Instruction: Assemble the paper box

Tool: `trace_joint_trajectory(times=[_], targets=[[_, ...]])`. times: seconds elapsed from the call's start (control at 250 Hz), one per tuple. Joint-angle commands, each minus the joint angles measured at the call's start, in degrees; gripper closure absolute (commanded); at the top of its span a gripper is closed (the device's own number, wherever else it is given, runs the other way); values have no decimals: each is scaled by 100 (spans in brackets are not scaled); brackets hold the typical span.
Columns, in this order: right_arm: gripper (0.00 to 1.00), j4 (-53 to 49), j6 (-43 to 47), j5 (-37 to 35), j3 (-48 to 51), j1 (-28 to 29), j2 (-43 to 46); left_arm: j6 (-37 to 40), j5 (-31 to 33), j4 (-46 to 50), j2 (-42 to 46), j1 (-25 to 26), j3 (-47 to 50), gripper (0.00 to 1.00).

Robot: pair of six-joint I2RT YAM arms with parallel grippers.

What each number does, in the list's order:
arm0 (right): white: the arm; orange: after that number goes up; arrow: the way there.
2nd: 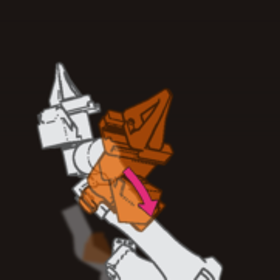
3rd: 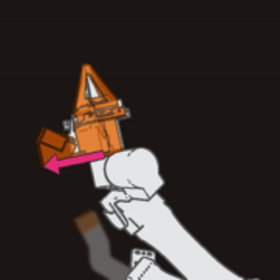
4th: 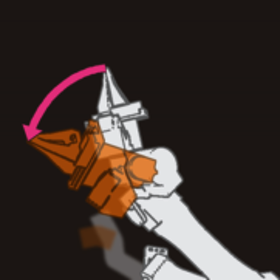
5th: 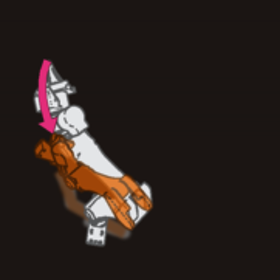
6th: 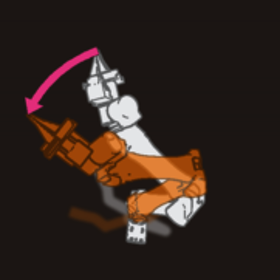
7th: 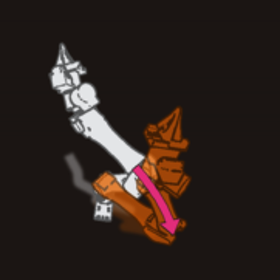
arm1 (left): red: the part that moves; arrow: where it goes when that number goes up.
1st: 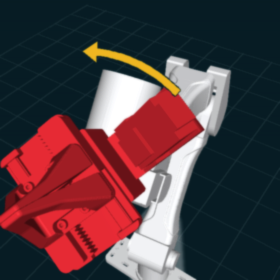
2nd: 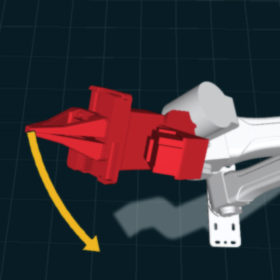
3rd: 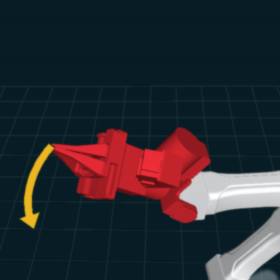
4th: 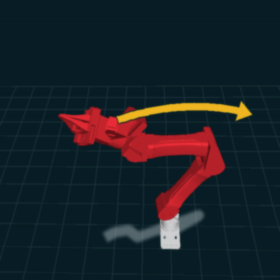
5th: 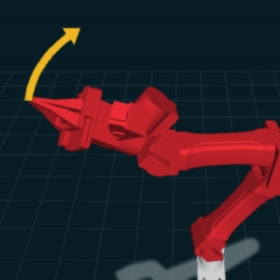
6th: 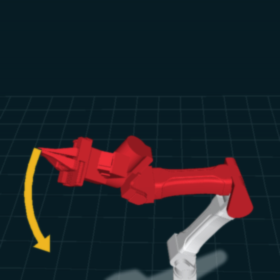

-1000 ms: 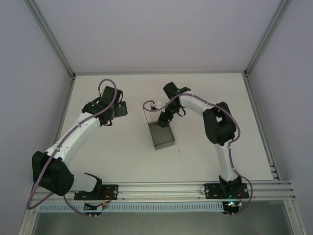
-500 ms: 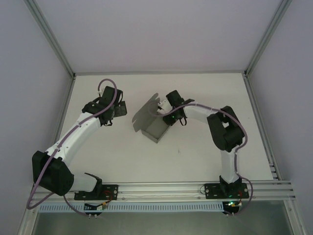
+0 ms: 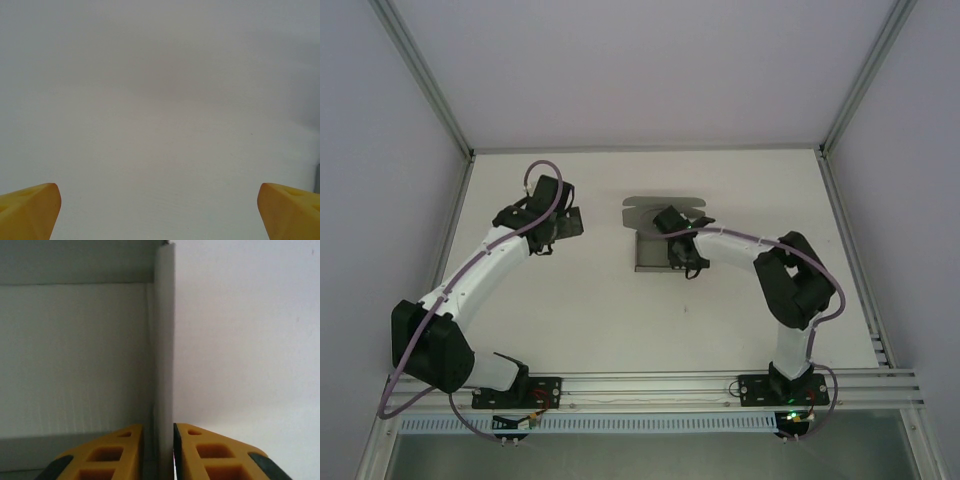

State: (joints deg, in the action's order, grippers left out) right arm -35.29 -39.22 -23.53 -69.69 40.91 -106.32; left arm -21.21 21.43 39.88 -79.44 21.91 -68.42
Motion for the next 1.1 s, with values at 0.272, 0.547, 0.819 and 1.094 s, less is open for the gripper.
trace_joint_trajectory(times=[0.272,0.547,0.819,1.094], targets=[[24,181,276,-939,325,77,1155,1852,-2695,-1689,129,-38,432,0],[0,1488,3248,1289,1060,-1160,2906,3614,-4092,-1540,-1168,-51,-659,0],[0,491,5914,4250,106,-2104,2490,5089,-5089,-119,-2600,-44,-2485,0],[0,-694,6777,4191,-1361,-2568,949,6042,-5272,653,-3315,-43,-3256,5]])
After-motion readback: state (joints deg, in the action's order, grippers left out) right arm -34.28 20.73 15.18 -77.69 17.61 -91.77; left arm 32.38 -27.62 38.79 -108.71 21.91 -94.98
